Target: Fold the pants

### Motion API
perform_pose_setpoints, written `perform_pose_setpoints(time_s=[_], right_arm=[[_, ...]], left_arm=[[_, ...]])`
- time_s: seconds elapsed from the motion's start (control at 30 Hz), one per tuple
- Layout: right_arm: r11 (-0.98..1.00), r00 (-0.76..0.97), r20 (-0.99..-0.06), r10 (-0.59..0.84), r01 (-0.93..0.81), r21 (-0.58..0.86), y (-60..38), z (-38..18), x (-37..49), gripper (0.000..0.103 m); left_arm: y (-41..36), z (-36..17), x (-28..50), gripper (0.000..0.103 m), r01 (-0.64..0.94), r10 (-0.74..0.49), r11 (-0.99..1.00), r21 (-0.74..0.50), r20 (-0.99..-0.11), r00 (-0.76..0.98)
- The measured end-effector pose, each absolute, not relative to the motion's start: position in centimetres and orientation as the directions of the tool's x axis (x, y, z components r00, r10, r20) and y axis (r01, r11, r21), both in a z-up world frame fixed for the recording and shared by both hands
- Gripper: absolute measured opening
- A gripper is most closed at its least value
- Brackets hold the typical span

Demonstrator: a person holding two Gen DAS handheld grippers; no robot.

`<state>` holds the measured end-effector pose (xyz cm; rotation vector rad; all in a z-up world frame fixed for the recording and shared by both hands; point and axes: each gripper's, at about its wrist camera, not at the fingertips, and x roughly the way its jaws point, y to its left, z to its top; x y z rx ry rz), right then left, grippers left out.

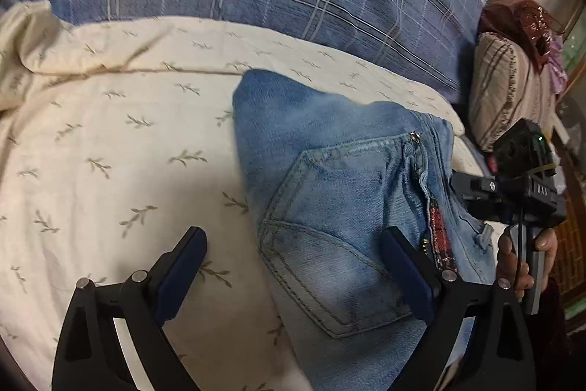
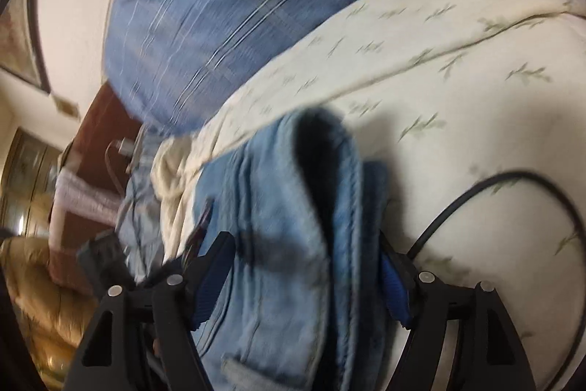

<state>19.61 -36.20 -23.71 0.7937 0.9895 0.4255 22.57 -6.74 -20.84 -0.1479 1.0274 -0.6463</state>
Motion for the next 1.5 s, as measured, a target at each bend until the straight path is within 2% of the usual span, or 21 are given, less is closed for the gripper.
perform_pose_setpoints(time_s=[0.13,0.17,0.2,0.27,0.33,0.4,0.5,0.8,0.97,1.03,1.13,1.17,1.23,1.27,1.5], right_arm=[[0.602,0.416,-0.543,0.729,-0.012,0.799,-34.3,-24.5,18.6,0.077],[0.649,0.436,-0.574,0.693,-0.031,0.76,-33.4,-24.1,18.1,0.077],[0.682,0.448,-0.597,0.666,-0.04,0.73,-32.7,-23.9,17.9,0.077],[0.713,0.464,-0.62,0.633,-0.038,0.7,-31.8,-23.4,17.5,0.073],[0.715,0.486,-0.613,0.624,-0.037,0.698,-31.7,-22.8,17.2,0.06],[0.714,0.506,-0.599,0.621,-0.049,0.699,-31.6,-22.2,17.0,0.052],[0.721,0.526,-0.59,0.613,-0.065,0.69,-31.3,-21.3,17.0,0.048],[0.67,0.589,-0.488,0.644,-0.125,0.732,-30.3,-18.9,18.1,0.046],[0.631,0.628,-0.422,0.654,-0.145,0.762,-28.7,-19.0,20.3,0.046],[0.652,0.638,-0.436,0.635,-0.138,0.746,-27.7,-19.4,21.1,0.046],[0.705,0.637,-0.508,0.58,-0.08,0.704,-26.9,-21.0,22.4,0.046],[0.744,0.644,-0.543,0.54,-0.063,0.665,-26.6,-21.4,22.7,0.047],[0.782,0.63,-0.598,0.495,-0.022,0.623,-26.6,-22.4,23.2,0.065],[0.789,0.622,-0.62,0.479,0.004,0.614,-26.7,-22.8,23.3,0.067],[0.865,0.625,-0.673,0.395,-0.006,0.502,-25.8,-21.0,22.1,0.069]], left_arm=[[-6.6,-21.1,22.7,0.094,0.427,-0.587,0.792,-0.437,-0.739,0.332],[-6.8,-21.1,22.7,0.09,0.431,-0.593,0.786,-0.443,-0.735,0.328],[-6.9,-21.0,22.7,0.079,0.435,-0.605,0.778,-0.453,-0.729,0.321],[-7.2,-20.7,22.6,0.069,0.444,-0.634,0.755,-0.483,-0.71,0.306],[-7.4,-20.4,22.6,0.067,0.447,-0.625,0.762,-0.469,-0.713,0.317],[-7.4,-20.3,22.7,0.059,0.436,-0.633,0.759,-0.483,-0.704,0.322],[-7.3,-19.4,22.9,0.052,0.439,-0.648,0.749,-0.497,-0.686,0.331],[-5.8,-15.9,23.5,0.052,0.41,-0.64,0.768,-0.492,-0.631,0.439],[-3.8,-15.1,24.8,0.052,0.338,-0.573,0.819,-0.464,-0.63,0.524],[-3.5,-15.8,25.5,0.052,0.297,-0.519,0.854,-0.427,-0.661,0.541],[-3.4,-17.4,26.5,0.054,0.234,-0.355,0.935,-0.268,-0.728,0.586],[-3.5,-18.0,26.8,0.06,0.221,-0.307,0.951,-0.217,-0.747,0.59],[-3.3,-18.5,26.8,0.07,0.201,-0.287,0.958,-0.207,-0.752,0.593],[-3.3,-18.5,26.6,0.076,0.195,-0.279,0.96,-0.201,-0.751,0.598],[-4.7,-18.0,25.5,0.078,0.226,-0.227,0.968,-0.104,-0.742,0.631]])
